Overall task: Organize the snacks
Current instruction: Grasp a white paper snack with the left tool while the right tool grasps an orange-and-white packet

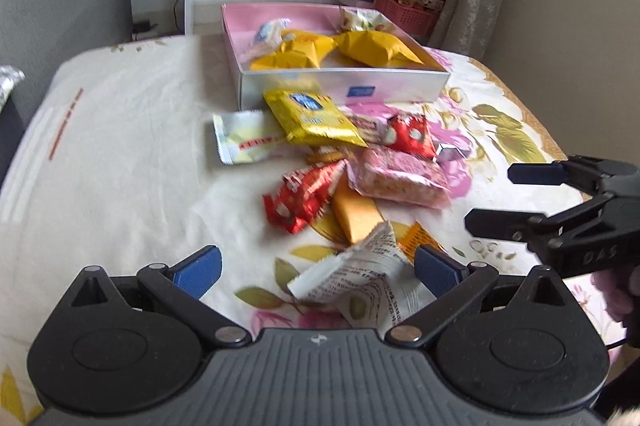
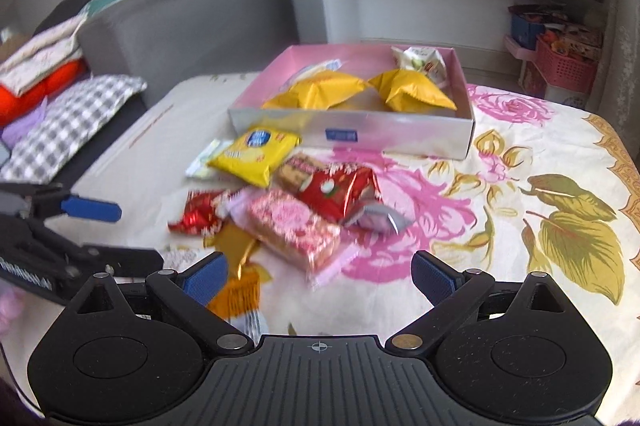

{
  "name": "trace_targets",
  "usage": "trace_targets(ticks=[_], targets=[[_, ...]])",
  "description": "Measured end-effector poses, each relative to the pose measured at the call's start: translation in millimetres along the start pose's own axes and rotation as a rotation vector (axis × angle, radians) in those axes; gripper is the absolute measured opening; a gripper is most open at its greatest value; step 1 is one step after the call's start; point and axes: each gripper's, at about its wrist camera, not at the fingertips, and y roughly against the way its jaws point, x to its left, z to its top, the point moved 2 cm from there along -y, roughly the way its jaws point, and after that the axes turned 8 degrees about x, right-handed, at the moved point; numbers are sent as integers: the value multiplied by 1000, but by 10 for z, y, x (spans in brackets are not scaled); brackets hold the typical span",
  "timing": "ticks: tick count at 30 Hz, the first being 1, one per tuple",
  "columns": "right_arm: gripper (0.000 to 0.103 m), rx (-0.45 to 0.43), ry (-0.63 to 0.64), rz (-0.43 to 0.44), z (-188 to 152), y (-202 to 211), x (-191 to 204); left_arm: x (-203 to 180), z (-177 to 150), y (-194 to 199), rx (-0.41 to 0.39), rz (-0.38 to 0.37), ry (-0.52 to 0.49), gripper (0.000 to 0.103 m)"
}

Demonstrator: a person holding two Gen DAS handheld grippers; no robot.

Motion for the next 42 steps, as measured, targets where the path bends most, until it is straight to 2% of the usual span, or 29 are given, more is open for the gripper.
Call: trace_targets(ticks=[8,11,14,16,19,22,25,31,36,39,42], targets=[[99,38,81,19,-183,-68,75,-85,-16,-43,55,-86,125,103],[99,57,103,38,-220,-109,131,-86,-43,-97,80,-104,168,97],[99,75,133,42,-261,-161,191,-60,-75,-137,101,-107,194,82],[99,83,152,44,-284,-186,227,-36,-92,-148,107,-105,205,67],[99,86,169,52,-313,-212,275,-8,-106,-158,120,-133,218,53],[99,76,191,46,-341,-240,328,-23,-116,-145,122,-146,194,43],[99,62,230,32,-373,-258,388,-91,-102,-78,91,-105,118,34],[99,36,259,23,-403,-267,444,-144,-72,-32,57,24,-12,31],[99,18,263,20,-403,-277,471,-102,-49,-25,27,82,-51,31],[98,5,277,14,-408,-277,499,-87,-52,-34,-1,92,-58,36],[97,-5,297,6,-411,-267,533,-85,-66,-65,-2,85,-55,49]])
